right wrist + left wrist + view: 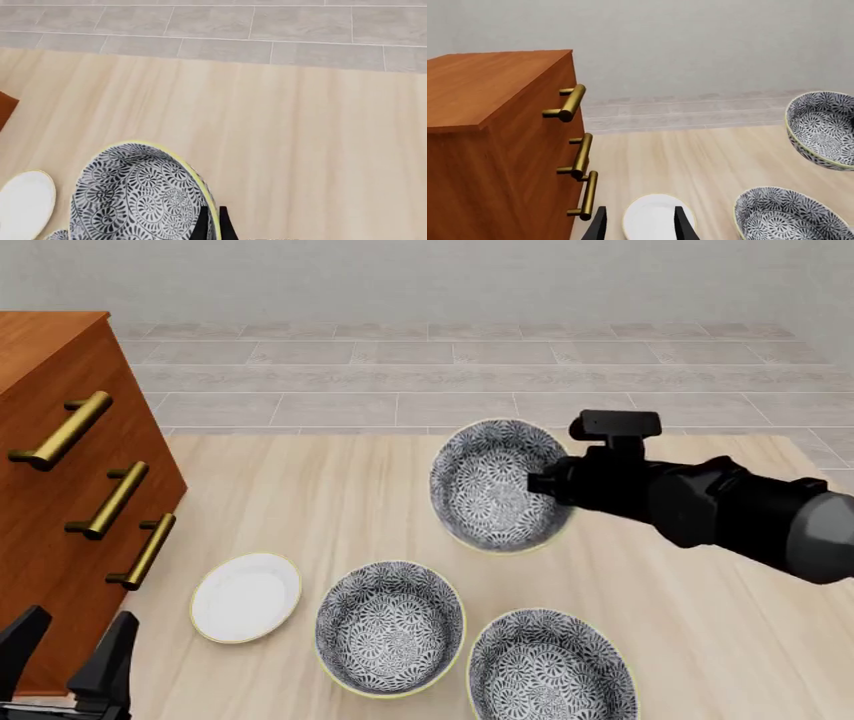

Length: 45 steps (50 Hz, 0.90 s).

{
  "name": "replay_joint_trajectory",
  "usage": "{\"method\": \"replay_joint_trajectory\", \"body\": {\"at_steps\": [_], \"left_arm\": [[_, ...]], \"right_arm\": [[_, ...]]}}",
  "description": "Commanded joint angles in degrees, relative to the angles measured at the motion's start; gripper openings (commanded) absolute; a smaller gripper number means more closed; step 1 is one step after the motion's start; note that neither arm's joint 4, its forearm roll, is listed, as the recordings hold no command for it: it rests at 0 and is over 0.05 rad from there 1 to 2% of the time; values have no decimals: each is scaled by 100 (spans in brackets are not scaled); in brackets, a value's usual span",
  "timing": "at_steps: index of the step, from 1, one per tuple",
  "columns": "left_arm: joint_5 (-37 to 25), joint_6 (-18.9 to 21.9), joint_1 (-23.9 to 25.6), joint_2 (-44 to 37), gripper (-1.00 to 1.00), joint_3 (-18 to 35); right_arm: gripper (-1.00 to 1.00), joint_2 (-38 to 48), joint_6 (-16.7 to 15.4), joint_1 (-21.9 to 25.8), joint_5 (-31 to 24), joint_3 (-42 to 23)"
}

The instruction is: Stack the bowl at the front on the bowl in the middle.

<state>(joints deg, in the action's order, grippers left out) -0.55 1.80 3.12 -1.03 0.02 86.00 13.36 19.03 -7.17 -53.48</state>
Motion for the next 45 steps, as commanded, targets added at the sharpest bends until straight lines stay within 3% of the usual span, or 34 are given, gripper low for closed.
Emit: {"method": "replay_joint_trajectory", "body": {"at_steps": [1, 26, 45], "left_arm": [[-52, -43, 50, 75, 100, 0], [-64, -89, 43, 90, 100, 1], [-71, -95, 42, 80, 100, 0]], "right_arm": [[-100, -191, 148, 381, -99, -8], [-100, -535, 160, 1253, -290, 103], [-100, -502, 213, 1608, -288, 135]]}}
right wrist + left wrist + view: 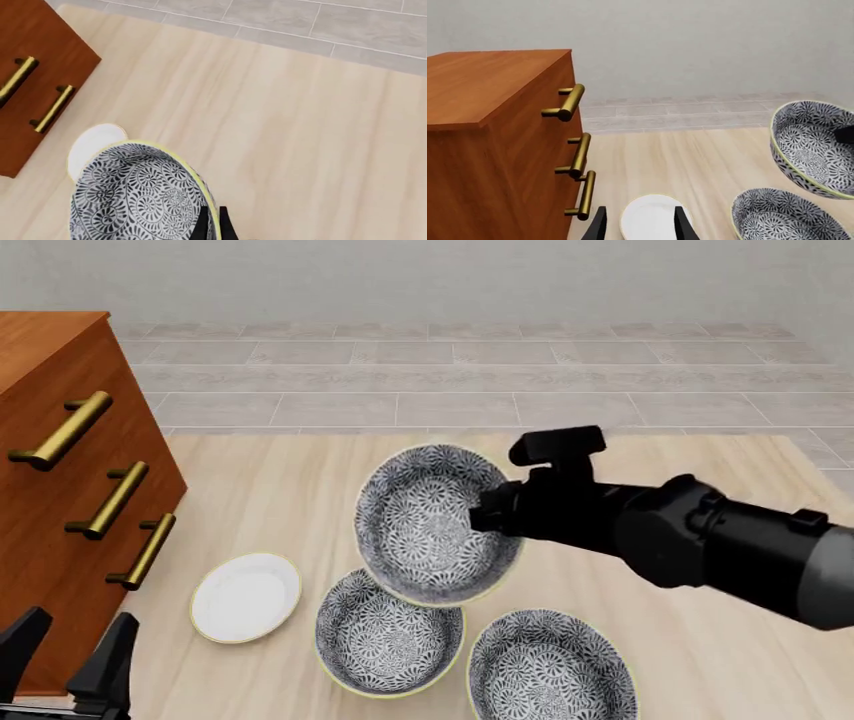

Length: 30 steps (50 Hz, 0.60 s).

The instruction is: Stack the bowl at the front on the bowl in the middle.

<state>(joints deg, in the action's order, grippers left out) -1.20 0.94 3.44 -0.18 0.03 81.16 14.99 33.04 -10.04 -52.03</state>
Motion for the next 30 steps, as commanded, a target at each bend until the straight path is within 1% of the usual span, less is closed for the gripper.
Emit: {"method": "replay_joint_trajectory", "body": {"at_steps": [1, 7, 14, 17, 24, 30], "left_arm": [[-9, -5, 16, -4, 100, -1], [9, -8, 13, -5, 100, 0], [8, -9, 16, -3, 100, 0], [10, -16, 1, -8, 100, 0], [7, -18, 7, -8, 100, 0], [9, -15, 4, 1, 100, 0]], "right_arm": [[-100, -19, 37, 221, 5, -7], [-100, 89, 33, 254, 54, -19], [-100, 130, 65, 416, 98, 39], [-100, 164, 147, 550, 107, 66], [-100, 297, 226, 674, 162, 80], [-100, 432, 294, 894, 212, 54]]}}
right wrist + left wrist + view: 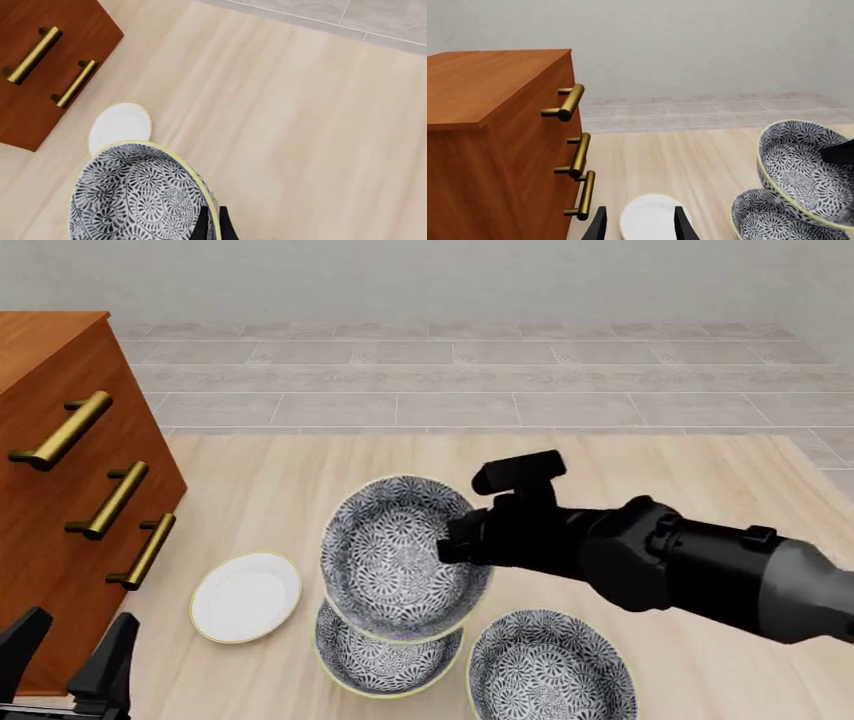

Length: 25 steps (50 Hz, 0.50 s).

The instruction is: Stack the bowl at the front on the bowl in the middle.

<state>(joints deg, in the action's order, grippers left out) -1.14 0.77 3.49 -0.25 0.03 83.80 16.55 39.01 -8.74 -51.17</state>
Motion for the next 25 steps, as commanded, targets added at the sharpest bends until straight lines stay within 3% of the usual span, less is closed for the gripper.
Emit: {"method": "replay_joint_trajectory", "body": {"at_steps": [1, 25], "left_arm": [[5, 6, -2, 9, 100, 1], [11, 67, -44, 15, 100, 1]], "right_arm": [[-100, 181, 138, 301, 88, -37], [-100, 463, 69, 454, 256, 64]]}}
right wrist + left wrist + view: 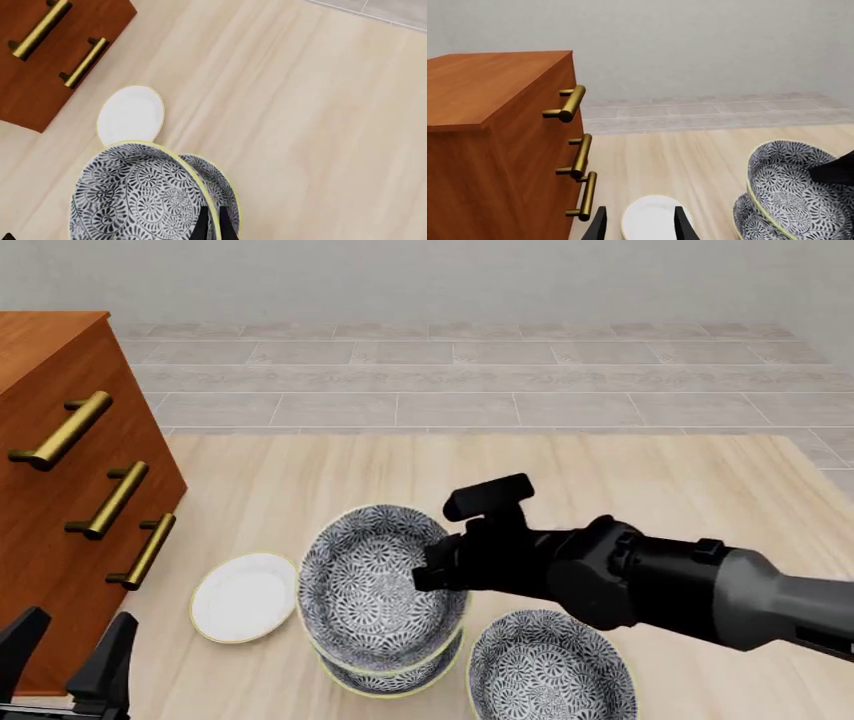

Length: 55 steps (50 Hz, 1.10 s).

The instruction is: Stack the bowl at the front on the bowl in the middle.

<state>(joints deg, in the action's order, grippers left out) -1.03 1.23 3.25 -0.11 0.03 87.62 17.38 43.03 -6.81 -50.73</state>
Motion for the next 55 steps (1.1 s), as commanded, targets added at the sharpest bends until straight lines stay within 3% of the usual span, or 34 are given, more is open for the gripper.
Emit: {"method": "replay_joint_trajectory", "body": {"at_steps": [1, 55], "left_arm": [[0, 21, -20, 0, 100, 0], [1, -130, 1, -6, 100, 2]], "right_arm": [[-100, 80, -14, 53, 62, 20], [-100, 599, -39, -48, 434, 214]]}}
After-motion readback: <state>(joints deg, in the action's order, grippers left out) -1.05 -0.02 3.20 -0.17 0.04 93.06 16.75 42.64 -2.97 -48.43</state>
